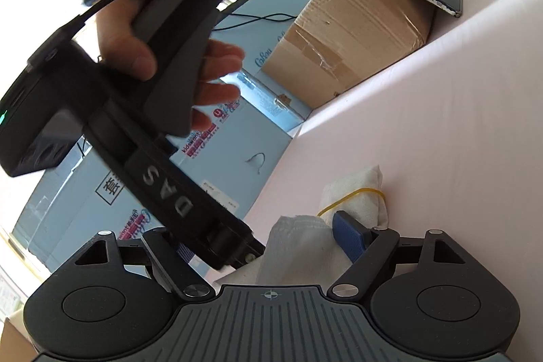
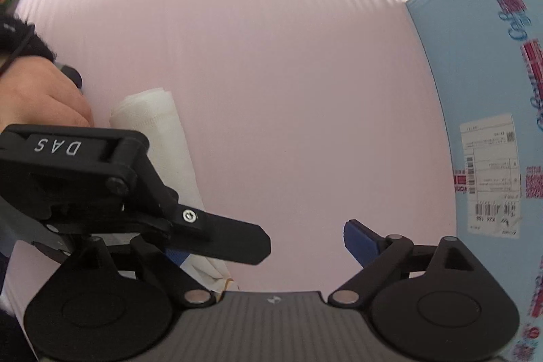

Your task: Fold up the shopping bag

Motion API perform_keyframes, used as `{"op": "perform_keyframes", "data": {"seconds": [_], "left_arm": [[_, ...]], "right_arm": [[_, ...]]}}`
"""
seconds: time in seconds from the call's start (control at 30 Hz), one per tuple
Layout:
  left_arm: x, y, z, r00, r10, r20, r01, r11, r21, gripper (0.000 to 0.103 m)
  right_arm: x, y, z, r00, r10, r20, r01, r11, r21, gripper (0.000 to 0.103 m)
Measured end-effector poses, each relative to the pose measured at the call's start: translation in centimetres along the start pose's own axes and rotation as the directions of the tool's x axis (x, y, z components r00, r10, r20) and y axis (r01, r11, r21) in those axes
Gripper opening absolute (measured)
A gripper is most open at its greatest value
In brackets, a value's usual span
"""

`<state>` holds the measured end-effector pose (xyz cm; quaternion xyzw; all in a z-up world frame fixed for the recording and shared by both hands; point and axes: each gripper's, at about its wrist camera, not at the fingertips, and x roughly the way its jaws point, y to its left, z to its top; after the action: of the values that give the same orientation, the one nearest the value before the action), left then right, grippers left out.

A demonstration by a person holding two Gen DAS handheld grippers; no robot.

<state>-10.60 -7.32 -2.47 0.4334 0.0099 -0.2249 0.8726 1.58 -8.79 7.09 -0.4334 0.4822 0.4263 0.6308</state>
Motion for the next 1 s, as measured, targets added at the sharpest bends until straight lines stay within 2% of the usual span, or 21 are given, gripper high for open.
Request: {"op": "perform_keyframes", "data": {"seconds": [0.07,0.1,0.13,0.2,0.27,0.37,0.43,0.47,0.5,0.53,0.57,0.63,0.67,0.7,0.77,0.8,0.87,0.93,0.97,1.0], "left_arm": [[0.1,0.6,-0.2,1.0,-0.024,-0.005,0.024,0.999,-0.034,0.083],[0.1,1.2,-0.4,0.999,-0.047,-0.008,0.046,0.997,-0.066,0.084],[0.1,1.7,-0.6,0.998,-0.066,-0.01,0.065,0.994,-0.092,0.085],[0.3,3.2,-1.1,0.993,-0.113,-0.018,0.108,0.979,-0.175,0.089],[0.3,4.1,-1.5,0.99,-0.142,-0.026,0.132,0.966,-0.223,0.092],[0.3,5.6,-2.0,0.983,-0.175,-0.053,0.151,0.939,-0.309,0.095],[0.2,6.5,-2.2,0.982,-0.174,-0.076,0.135,0.921,-0.365,0.096],[0.0,7.0,-2.5,0.983,-0.161,-0.094,0.11,0.908,-0.405,0.097],[-0.2,7.5,-2.8,0.983,-0.147,-0.114,0.081,0.89,-0.448,0.097],[-0.2,7.7,-3.0,0.981,-0.129,-0.143,0.047,0.881,-0.472,0.097],[-0.1,7.8,-3.2,0.978,-0.111,-0.174,0.012,0.873,-0.488,0.097],[0.1,7.8,-4.0,0.96,-0.08,-0.268,-0.074,0.852,-0.518,0.098],[0.2,7.6,-4.3,0.952,-0.076,-0.297,-0.095,0.847,-0.523,0.098],[0.2,7.4,-4.6,0.946,-0.08,-0.314,-0.101,0.849,-0.519,0.098],[0.2,6.9,-4.3,0.944,-0.069,-0.321,-0.103,0.866,-0.489,0.098],[0.1,6.7,-4.2,0.944,-0.062,-0.324,-0.105,0.875,-0.472,0.098],[0.2,6.8,-4.2,0.943,-0.06,-0.326,-0.102,0.883,-0.457,0.098],[0.0,6.6,-4.1,0.95,-0.063,-0.307,-0.084,0.893,-0.442,0.098],[-0.2,6.3,-4.0,0.955,-0.061,-0.292,-0.07,0.906,-0.418,0.098],[-0.4,6.1,-3.9,0.959,-0.052,-0.28,-0.064,0.918,-0.391,0.098]], "right_arm": [[-1.8,-1.2,-2.7,0.99,0.006,0.14,-0.022,0.993,0.116,0.094],[-2.7,-1.8,-4.4,0.976,-0.002,0.217,-0.041,0.981,0.19,0.094],[-3.5,-2.2,-6.6,0.955,-0.014,0.297,-0.073,0.957,0.28,0.094],[-4.0,-2.3,-10.8,0.914,-0.035,0.403,-0.145,0.901,0.409,0.094],[-3.3,-1.3,-14.9,0.88,-0.087,0.467,-0.192,0.833,0.519,0.091],[-0.8,-1.8,-17.9,0.85,-0.119,0.513,-0.284,0.716,0.638,0.076],[1.6,-2.1,-19.6,0.831,-0.116,0.545,-0.362,0.632,0.686,0.057],[2.6,-2.1,-20.2,0.829,-0.114,0.547,-0.373,0.615,0.695,0.057],[3.2,-1.8,-20.6,0.819,-0.127,0.56,-0.382,0.608,0.696,0.056],[3.6,-1.7,-20.5,0.801,-0.145,0.581,-0.396,0.599,0.696,0.054],[3.9,-1.6,-20.4,0.792,-0.148,0.592,-0.408,0.593,0.694,0.053],[3.9,-1.3,-20.5,0.781,-0.138,0.609,-0.426,0.595,0.681,0.047],[3.9,-1.0,-20.4,0.775,-0.125,0.62,-0.441,0.596,0.671,0.044],[3.8,-0.7,-20.3,0.767,-0.109,0.632,-0.46,0.592,0.661,0.038],[3.8,0.1,-19.9,0.75,-0.091,0.655,-0.499,0.572,0.651,0.039],[3.9,0.3,-19.7,0.738,-0.085,0.669,-0.526,0.549,0.65,0.037],[4.1,0.7,-20.1,0.683,-0.045,0.729,-0.626,0.479,0.616,0.031],[4.2,1.5,-20.6,0.605,-0.009,0.796,-0.723,0.413,0.554,0.027],[4.3,2.0,-20.6,0.588,0.001,0.809,-0.742,0.398,0.539,0.027],[4.3,2.5,-20.5,0.598,0.003,0.802,-0.735,0.403,0.546,0.027]]}}
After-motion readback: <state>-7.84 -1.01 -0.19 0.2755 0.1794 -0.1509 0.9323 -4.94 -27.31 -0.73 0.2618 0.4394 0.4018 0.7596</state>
